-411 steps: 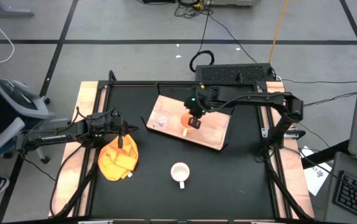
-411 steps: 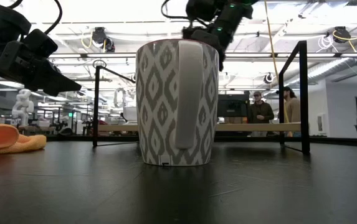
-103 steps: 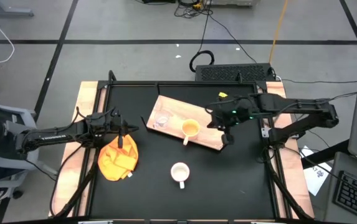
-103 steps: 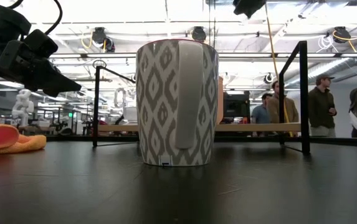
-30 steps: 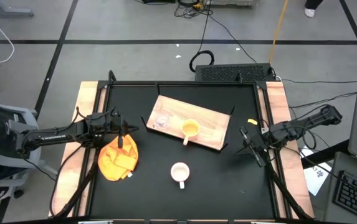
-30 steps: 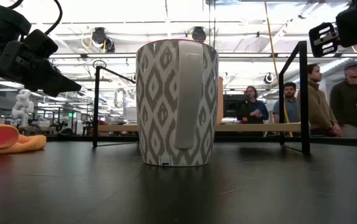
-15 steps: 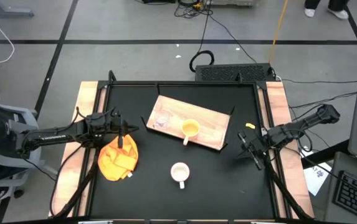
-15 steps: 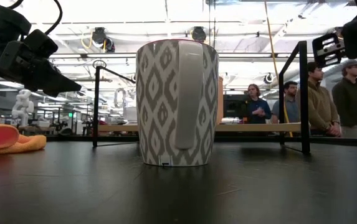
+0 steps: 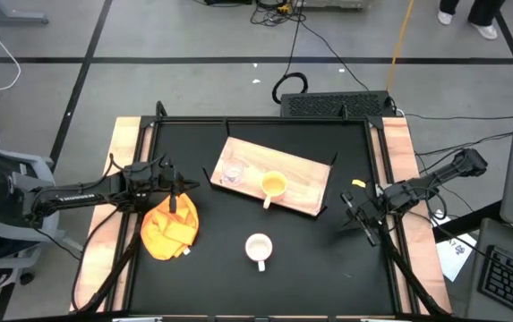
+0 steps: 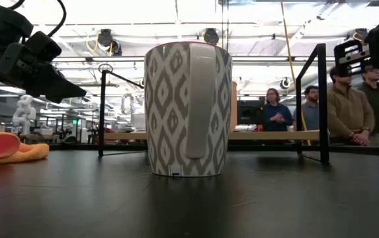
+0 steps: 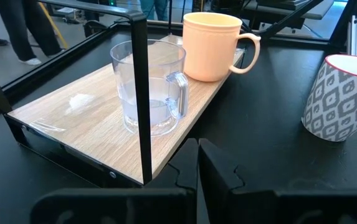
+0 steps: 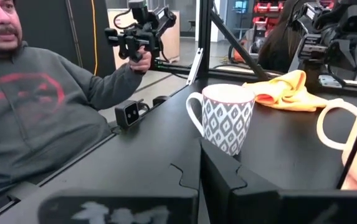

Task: Stack small to large cups/mugs on shelf
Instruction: Put the gray patterned mug on the shelf

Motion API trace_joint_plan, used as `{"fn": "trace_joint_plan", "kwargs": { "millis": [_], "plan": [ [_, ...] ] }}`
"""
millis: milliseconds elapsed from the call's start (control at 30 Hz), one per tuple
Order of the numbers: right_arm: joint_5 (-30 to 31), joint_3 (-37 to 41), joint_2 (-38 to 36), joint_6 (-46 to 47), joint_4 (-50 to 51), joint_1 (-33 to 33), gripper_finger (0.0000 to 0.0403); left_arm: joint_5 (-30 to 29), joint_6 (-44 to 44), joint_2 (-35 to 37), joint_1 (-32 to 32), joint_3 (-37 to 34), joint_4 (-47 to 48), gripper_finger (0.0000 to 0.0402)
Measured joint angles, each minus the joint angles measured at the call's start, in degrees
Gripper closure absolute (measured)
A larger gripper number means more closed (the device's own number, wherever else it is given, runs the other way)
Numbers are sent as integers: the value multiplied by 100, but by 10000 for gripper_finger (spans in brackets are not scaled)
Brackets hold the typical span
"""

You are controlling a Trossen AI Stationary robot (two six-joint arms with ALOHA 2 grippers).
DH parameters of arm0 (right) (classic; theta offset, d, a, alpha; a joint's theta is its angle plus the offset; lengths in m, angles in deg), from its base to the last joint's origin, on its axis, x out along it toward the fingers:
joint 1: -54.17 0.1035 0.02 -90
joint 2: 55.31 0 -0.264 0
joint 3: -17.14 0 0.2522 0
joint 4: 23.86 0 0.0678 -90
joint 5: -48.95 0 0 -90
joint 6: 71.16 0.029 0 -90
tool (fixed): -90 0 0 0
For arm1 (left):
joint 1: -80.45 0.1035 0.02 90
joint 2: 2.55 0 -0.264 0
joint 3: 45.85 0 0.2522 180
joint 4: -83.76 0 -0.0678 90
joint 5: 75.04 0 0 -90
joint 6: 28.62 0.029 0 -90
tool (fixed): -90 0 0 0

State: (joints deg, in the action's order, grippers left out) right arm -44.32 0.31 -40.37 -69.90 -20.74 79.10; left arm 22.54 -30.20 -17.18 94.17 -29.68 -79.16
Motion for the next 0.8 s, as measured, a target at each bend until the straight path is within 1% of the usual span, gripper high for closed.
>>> {"fn": "trace_joint_plan", "kwargs": {
  "millis": [500, 667, 800],
  "plan": [
    [0, 25, 0, -70, -7, -2, 403, 0, -7, 0, 0, 0, 0, 385],
    [0, 217, -1, -83, -217, -2, 403, 10, 43, 1, 2, 0, 0, 385],
    [0, 219, 34, -53, -135, -2, 403, 326, 267, 4, 0, 0, -117, 385]
  ]
}}
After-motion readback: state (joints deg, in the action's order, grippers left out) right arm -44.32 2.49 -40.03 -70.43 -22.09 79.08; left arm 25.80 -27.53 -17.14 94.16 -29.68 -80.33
